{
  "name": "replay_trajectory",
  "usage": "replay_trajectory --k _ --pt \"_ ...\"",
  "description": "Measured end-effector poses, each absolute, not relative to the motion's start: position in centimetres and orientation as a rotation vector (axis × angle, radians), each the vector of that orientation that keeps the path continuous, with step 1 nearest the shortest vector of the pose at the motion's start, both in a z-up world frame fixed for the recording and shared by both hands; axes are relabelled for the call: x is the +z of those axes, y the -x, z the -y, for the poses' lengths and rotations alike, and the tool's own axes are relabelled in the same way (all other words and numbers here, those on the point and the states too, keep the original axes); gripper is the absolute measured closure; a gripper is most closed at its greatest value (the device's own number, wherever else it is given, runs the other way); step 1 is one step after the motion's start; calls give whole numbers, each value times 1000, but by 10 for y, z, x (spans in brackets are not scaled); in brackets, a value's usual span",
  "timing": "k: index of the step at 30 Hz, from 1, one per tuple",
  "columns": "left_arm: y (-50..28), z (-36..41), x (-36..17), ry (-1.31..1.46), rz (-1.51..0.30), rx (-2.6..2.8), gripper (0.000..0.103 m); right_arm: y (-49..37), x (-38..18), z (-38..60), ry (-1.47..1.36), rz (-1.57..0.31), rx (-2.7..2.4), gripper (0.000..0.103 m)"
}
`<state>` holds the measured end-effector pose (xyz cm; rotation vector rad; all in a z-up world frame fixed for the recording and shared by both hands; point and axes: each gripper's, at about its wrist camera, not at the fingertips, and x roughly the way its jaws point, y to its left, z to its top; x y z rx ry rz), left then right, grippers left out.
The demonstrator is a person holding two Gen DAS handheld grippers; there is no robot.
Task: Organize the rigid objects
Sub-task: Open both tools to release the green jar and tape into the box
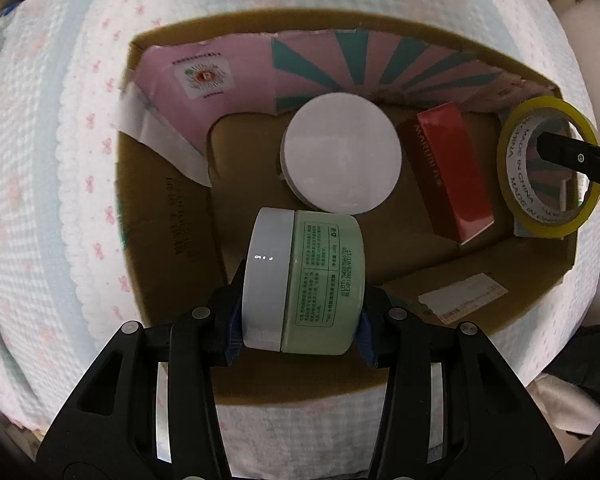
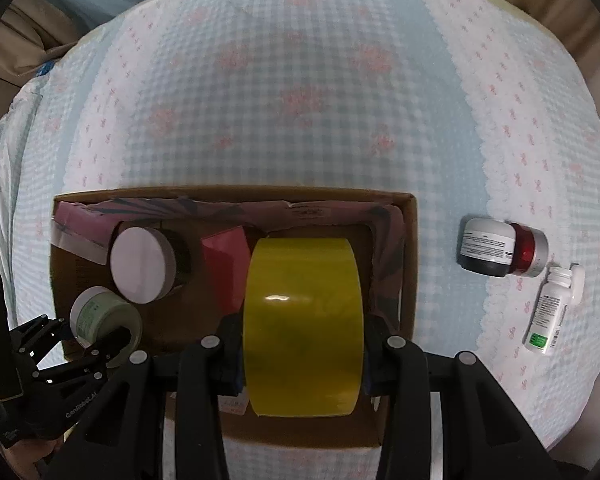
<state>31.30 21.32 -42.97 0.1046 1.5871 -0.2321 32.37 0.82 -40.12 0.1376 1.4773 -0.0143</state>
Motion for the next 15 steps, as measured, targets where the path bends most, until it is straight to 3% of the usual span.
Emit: replay_trajectory --k 4,5,6,7,8,9,15 --pt "-315 -209 -434 -137 -1605 -237 61 -326 -408 -10 -123 -1489 5 65" --pt "-315 -206 -433 -162 -1597 -238 49 -326 -406 -12 -117 -1484 9 64" --pt "-314 -202 -428 -192 -1576 -246 16 -326 -404 -13 -104 -1467 9 60" --pt "-313 -199 -424 -205 -1560 -259 0 -325 -400 -14 -91 -1448 6 45" --pt "-312 -197 -418 -204 -1539 -281 0 -325 -397 -15 -92 -1435 8 31" --pt "-312 -195 -415 -198 -1535 -291 0 -324 -394 -15 -104 -1430 23 1" --pt "-308 -205 -404 -133 -1517 -279 0 -312 -383 -12 -166 -1426 51 0"
